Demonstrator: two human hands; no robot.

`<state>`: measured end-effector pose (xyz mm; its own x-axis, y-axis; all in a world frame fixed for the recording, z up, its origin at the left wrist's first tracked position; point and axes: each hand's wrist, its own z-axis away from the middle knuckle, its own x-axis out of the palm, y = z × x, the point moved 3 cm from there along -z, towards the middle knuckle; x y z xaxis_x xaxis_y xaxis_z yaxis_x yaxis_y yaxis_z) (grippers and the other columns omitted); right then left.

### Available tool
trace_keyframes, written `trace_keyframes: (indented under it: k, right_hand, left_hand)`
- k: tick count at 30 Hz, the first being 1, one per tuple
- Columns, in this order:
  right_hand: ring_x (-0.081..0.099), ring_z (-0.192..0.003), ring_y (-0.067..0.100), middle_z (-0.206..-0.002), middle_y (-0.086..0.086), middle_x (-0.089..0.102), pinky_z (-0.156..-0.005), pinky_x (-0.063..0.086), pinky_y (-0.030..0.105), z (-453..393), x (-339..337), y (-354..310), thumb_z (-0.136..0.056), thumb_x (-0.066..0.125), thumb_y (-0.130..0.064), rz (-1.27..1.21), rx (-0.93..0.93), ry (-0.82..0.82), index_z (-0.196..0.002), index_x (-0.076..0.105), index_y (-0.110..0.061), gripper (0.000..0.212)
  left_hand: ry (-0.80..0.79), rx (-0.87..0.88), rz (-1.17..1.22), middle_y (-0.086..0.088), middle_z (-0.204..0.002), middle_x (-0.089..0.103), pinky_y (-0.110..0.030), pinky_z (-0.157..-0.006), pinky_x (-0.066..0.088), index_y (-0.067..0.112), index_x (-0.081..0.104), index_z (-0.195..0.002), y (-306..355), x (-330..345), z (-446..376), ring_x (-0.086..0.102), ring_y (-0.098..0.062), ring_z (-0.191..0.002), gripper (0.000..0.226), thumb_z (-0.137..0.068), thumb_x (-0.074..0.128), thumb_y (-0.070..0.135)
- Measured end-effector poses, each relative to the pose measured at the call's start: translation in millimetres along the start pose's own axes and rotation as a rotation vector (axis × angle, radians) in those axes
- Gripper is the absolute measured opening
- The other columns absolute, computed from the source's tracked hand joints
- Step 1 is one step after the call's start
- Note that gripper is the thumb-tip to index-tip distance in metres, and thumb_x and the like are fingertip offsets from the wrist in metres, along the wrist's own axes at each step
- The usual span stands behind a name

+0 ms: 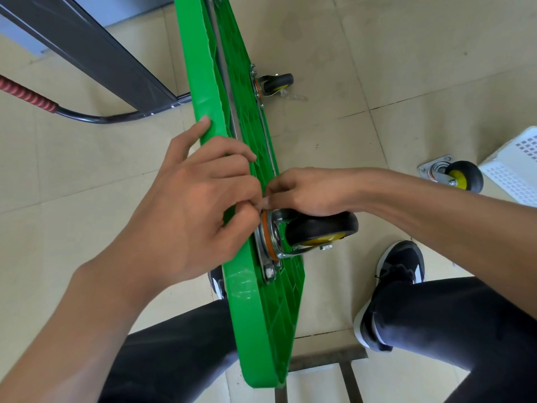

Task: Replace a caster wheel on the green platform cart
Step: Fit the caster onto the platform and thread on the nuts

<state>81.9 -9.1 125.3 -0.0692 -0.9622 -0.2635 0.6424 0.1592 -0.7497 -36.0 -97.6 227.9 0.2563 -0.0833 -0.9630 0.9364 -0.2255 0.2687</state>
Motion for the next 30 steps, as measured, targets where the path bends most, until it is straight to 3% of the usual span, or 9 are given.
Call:
trace_keyframes:
  k: [4, 11, 17, 21, 25, 30]
  right_hand:
    - [0.048, -0.064, 0.014, -0.069, -0.004, 0.053, -0.060, 0.036, 0.029, 0, 0, 0, -0.104, 0.049, -0.041, 0.015, 0.031, 0.012, -0.072, 0.054, -0.021, 0.038]
    - [0.046, -0.066, 0.021, -0.069, 0.004, 0.050, -0.060, 0.034, 0.032, -6, 4, 0, -0.102, 0.049, -0.041, 0.018, 0.087, 0.065, -0.066, 0.050, -0.017, 0.043]
    - [0.060, -0.074, 0.020, -0.079, 0.005, 0.067, -0.067, 0.047, 0.034, -3, -6, 0, -0.093, 0.062, -0.044, 0.020, 0.046, 0.115, -0.084, 0.071, -0.015, 0.031]
    - [0.056, -0.069, 0.017, -0.074, 0.003, 0.062, -0.066, 0.043, 0.032, -3, -6, 3, -0.087, 0.070, -0.042, -0.068, 0.067, 0.062, -0.090, 0.074, -0.011, 0.031]
    - [0.053, -0.067, 0.018, -0.070, 0.003, 0.057, -0.064, 0.041, 0.035, -5, -5, 3, -0.088, 0.068, -0.037, -0.092, 0.075, 0.036, -0.090, 0.071, -0.005, 0.033]
    - [0.053, -0.064, 0.017, -0.067, 0.000, 0.058, -0.063, 0.042, 0.032, -2, -2, 1, -0.093, 0.062, -0.040, -0.061, 0.065, 0.053, -0.075, 0.067, -0.016, 0.030]
  left_hand:
    - [0.000, -0.005, 0.001, 0.009, -0.075, 0.061, -0.055, -0.117, 0.022, 0.022, 0.068, -0.069, 1, 0, 0, 0.062, -0.020, -0.112, 0.025, -0.084, 0.048, 0.021]
    - [0.005, -0.002, 0.009, 0.009, -0.076, 0.061, -0.055, -0.117, 0.022, 0.022, 0.068, -0.070, 1, -1, 0, 0.062, -0.020, -0.112, 0.025, -0.084, 0.048, 0.021]
    - [-0.002, 0.001, 0.005, 0.009, -0.077, 0.061, -0.054, -0.118, 0.021, 0.022, 0.068, -0.070, 1, 0, 0, 0.061, -0.020, -0.112, 0.024, -0.084, 0.048, 0.021]
    - [-0.002, -0.002, 0.004, 0.008, -0.077, 0.061, -0.055, -0.117, 0.022, 0.021, 0.068, -0.070, 1, -1, 0, 0.061, -0.021, -0.112, 0.024, -0.084, 0.048, 0.021]
    - [-0.001, -0.007, -0.001, 0.008, -0.076, 0.061, -0.056, -0.117, 0.022, 0.021, 0.068, -0.069, 1, -1, 0, 0.062, -0.021, -0.112, 0.025, -0.083, 0.048, 0.020]
    - [0.002, -0.001, -0.005, 0.008, -0.076, 0.061, -0.056, -0.116, 0.023, 0.021, 0.068, -0.069, 1, 0, 1, 0.062, -0.021, -0.111, 0.025, -0.084, 0.048, 0.020]
